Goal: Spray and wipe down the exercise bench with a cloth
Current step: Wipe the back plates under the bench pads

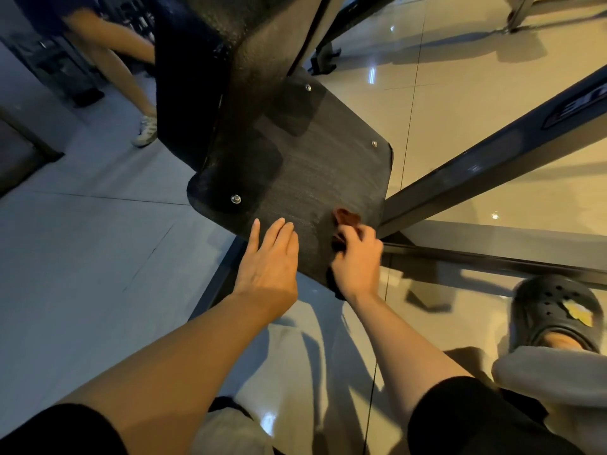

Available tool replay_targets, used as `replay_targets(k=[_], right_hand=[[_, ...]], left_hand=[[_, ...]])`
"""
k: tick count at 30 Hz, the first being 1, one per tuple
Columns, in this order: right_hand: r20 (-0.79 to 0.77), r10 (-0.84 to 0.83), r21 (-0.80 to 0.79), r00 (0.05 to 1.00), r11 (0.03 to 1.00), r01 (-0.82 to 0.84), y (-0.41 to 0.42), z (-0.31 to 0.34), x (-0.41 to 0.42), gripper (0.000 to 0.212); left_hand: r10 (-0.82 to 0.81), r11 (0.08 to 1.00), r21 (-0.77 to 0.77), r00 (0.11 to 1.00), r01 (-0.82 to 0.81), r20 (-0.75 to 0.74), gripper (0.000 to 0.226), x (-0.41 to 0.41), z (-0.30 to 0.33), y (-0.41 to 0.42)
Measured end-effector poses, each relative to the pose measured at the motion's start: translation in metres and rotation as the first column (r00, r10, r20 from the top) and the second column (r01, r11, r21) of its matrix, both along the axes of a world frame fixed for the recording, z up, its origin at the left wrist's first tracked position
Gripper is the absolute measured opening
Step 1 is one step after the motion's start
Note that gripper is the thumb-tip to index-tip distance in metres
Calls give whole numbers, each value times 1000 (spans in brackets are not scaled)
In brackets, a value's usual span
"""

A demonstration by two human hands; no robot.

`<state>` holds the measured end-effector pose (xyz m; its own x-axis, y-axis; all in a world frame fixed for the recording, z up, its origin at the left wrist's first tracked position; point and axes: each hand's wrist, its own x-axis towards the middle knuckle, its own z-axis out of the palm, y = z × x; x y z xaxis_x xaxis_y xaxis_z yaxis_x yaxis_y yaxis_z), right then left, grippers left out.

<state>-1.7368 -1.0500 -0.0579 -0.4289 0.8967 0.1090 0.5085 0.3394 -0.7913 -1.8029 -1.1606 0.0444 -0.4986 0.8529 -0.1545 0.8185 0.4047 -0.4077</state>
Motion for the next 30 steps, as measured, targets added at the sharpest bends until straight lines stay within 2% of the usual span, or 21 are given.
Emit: replay_targets(k=[2,4,5,7,9,10,13,15,17,18,19,21,23,25,27,30], right_hand=[[39,-197,-215,980,956,201,11,-10,17,37],[19,-279,-264,960,925,274,13,0,14,33],[-49,-241,-207,969,952,227,9,12,4,33],[-213,-13,-13,977,1000,10,-11,38,-24,30],[-271,219,153,937,971,-183,-35,54,-46,23],[-270,276,204,923,953,-225,-40,55,-52,22],[-212,193,257,958,957,-136,-29,33,-41,19],[-124,7,82,992,997,3,-13,11,-17,20],[-29,-212,-162,977,965,205,2,0,2,19],[-6,-281,-211,960,938,274,5,0,6,19],[-9,-296,-189,955,939,289,5,6,5,21],[-120,-166,-47,979,986,161,-7,28,-8,34],[-196,98,140,976,988,-71,-26,47,-25,46],[-94,251,280,963,935,-217,-40,52,-35,46],[3,219,255,976,943,-213,-35,38,-32,47],[117,-2,-9,993,1000,3,-15,12,-7,43]], left_hand=[[9,1000,9,1000,-9,-3,73,-3,3,-1],[25,1000,8,1000,-24,-15,74,-5,6,-3],[31,999,15,999,-31,-21,74,-7,8,-5],[41,997,66,999,-40,-22,72,-9,10,-9],[66,987,146,998,-63,-18,72,-11,11,-15],[82,982,173,996,-79,-16,73,-13,12,-18],[92,982,165,996,-88,-19,73,-18,13,-26],[87,985,148,996,-84,-15,74,-19,14,-26],[85,988,130,996,-82,-15,75,-17,15,-24],[80,989,126,997,-77,-21,75,-16,14,-23],[73,989,129,997,-68,-30,75,-15,14,-24],[64,987,151,997,-57,-41,74,-15,12,-26],[61,984,170,997,-53,-42,73,-16,12,-28],[60,984,171,997,-52,-46,74,-18,13,-29],[62,984,168,997,-55,-39,75,-19,14,-31],[56,983,178,998,-49,-32,76,-20,14,-33]])
